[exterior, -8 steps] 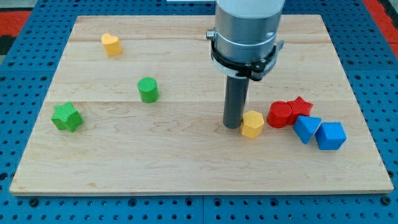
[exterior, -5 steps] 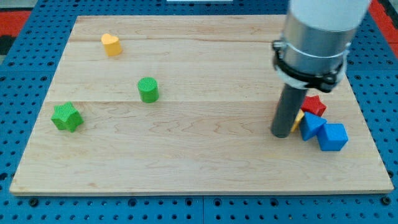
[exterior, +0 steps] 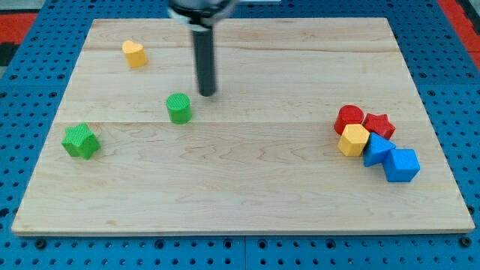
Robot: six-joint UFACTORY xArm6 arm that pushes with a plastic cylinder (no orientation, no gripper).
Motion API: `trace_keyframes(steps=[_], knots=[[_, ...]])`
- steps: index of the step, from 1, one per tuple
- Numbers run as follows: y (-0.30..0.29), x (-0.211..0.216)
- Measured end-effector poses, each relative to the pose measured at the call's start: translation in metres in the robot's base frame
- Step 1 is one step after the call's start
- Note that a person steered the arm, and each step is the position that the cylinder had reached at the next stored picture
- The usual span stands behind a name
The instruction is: Push green circle towards bottom center
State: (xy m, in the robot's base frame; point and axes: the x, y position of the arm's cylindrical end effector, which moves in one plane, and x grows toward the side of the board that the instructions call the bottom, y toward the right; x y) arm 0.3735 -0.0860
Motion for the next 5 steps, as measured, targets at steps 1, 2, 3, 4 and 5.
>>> trace_keyframes(steps=[1, 2, 3, 4, 5], knots=[[-0.009, 0.023], [0.01, 0.064], [-0.003, 0.075], [-0.035, 0.08], [-0.06, 0.096]])
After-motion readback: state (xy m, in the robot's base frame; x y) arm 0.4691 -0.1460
